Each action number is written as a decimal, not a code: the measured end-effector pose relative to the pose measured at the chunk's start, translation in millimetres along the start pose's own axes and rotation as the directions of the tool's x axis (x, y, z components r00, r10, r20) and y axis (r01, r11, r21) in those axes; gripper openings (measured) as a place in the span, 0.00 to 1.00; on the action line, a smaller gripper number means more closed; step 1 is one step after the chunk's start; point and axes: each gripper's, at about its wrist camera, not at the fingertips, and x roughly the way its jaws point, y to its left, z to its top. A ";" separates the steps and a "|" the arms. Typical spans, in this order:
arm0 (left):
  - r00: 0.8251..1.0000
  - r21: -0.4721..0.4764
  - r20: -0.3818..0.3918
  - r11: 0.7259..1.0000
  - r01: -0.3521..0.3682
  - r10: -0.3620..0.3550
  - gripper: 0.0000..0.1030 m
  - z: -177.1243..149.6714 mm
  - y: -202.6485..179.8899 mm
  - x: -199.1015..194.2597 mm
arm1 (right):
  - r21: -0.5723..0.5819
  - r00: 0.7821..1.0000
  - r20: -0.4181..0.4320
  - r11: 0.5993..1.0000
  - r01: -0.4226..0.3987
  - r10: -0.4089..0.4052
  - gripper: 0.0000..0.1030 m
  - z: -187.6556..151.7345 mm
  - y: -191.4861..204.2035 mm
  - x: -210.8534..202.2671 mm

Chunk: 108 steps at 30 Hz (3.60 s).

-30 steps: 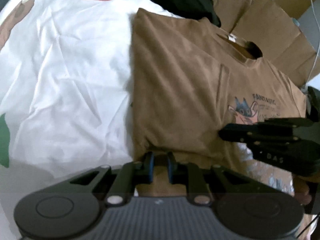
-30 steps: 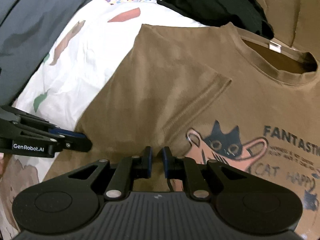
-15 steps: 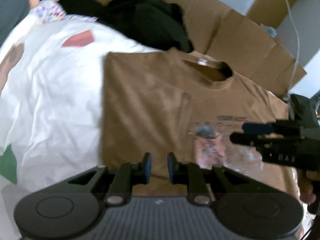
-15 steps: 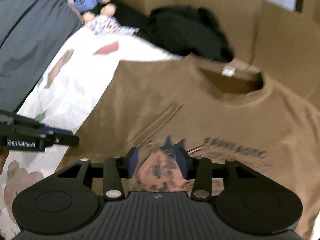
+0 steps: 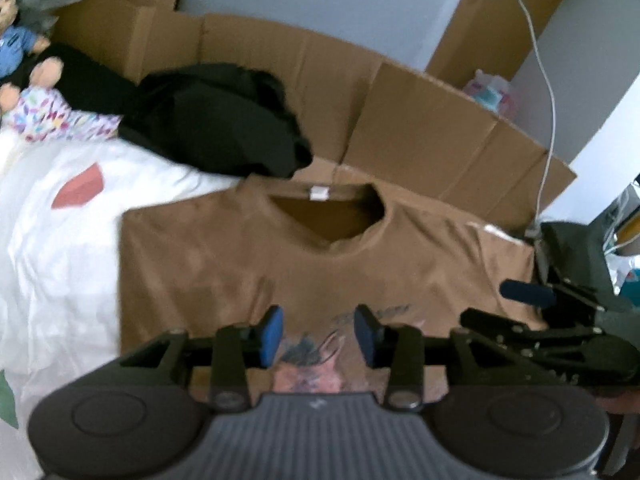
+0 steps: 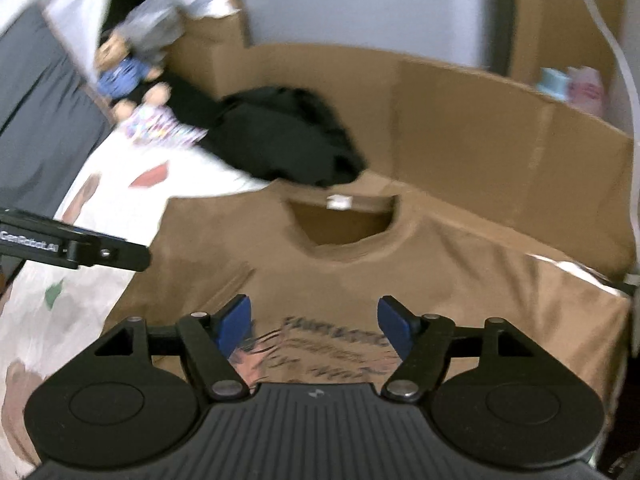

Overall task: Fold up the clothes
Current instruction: 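Move both open grippers across the shirt to its other side edge, then close both grippers on the brown T-shirt's other side edge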

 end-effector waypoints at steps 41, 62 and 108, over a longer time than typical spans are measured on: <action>0.980 0.040 0.097 0.985 0.168 -0.171 0.71 34.4 -169.6 124.8 | 0.123 0.965 0.132 0.970 0.209 -0.225 0.75 -4.0 -218.5 -19.4; 0.977 0.120 0.054 0.972 0.201 -0.208 0.66 34.7 -177.8 198.4 | 0.193 0.944 0.051 0.931 0.310 -0.326 0.75 -28.8 -271.5 0.8; 0.945 0.073 -0.066 0.943 0.324 -0.320 0.24 1.3 -194.2 295.5 | 0.175 0.893 -0.061 0.876 0.449 -0.445 0.63 -48.1 -292.4 100.2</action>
